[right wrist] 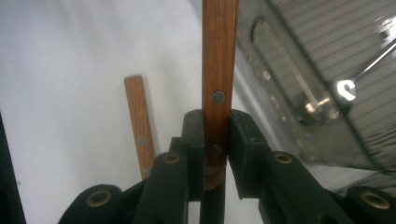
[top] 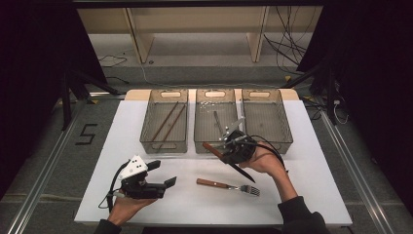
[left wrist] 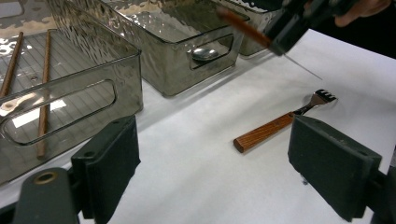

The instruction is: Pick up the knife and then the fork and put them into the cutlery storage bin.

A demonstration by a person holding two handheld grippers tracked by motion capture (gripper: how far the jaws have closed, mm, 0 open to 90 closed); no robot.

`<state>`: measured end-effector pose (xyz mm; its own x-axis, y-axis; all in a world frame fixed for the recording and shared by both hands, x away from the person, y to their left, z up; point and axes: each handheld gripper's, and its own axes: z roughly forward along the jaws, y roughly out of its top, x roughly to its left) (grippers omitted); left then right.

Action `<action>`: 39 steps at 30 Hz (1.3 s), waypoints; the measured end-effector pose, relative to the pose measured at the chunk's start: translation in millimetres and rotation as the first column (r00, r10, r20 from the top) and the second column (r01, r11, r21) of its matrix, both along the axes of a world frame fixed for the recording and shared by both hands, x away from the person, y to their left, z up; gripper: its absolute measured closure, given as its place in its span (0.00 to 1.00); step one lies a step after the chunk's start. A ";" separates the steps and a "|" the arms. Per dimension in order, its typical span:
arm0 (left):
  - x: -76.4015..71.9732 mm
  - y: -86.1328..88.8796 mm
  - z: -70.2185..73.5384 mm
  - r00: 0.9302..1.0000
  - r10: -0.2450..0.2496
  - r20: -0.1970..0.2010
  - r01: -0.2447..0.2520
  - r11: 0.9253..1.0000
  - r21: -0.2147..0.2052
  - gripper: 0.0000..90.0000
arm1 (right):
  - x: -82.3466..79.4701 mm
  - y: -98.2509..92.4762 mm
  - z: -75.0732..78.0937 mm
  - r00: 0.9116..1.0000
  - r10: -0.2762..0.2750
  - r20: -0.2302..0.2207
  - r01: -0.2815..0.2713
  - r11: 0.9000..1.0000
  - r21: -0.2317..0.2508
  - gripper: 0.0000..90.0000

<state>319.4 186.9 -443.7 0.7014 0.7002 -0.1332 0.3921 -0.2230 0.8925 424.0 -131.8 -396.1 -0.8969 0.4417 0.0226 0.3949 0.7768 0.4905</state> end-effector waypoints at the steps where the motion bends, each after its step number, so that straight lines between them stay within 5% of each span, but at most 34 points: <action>1: 0.0 0.0 0.0 1.000 0.000 0.000 0.000 1.000 -0.001 0.18 | 1.1 -2.5 3.2 1.000 0.001 0.015 -0.002 1.000 0.021 0.86; 5: 0.1 0.5 0.2 1.000 0.000 0.003 0.000 1.000 0.000 0.18 | 5.8 -14.8 18.2 0.998 -0.060 0.030 0.057 0.993 0.099 0.86; 9: 0.1 0.5 0.2 1.000 0.000 0.003 0.000 1.000 0.000 0.18 | 13.6 -31.8 31.1 0.990 -0.138 0.042 0.127 0.973 0.190 0.86; 17: 0.3 0.4 0.1 1.000 0.000 0.003 0.000 1.000 0.000 0.18 | 28.1 -65.4 55.0 0.955 -0.295 0.038 0.268 0.908 0.322 0.86; 22: 0.2 0.4 0.2 1.000 0.000 0.003 0.000 1.000 0.000 0.18 | 37.6 -79.1 64.9 0.934 -0.356 0.045 0.321 0.886 0.335 0.86; 29: 0.2 0.8 0.2 1.000 0.007 0.001 -0.007 1.000 -0.007 0.18 | 51.8 -97.3 74.9 0.891 -0.452 0.049 0.405 0.838 0.366 0.86; 39: 0.2 0.8 0.3 1.000 0.006 0.000 -0.006 1.000 -0.008 0.18 | 70.3 -111.4 86.3 0.840 -0.538 0.075 0.481 0.801 0.356 0.86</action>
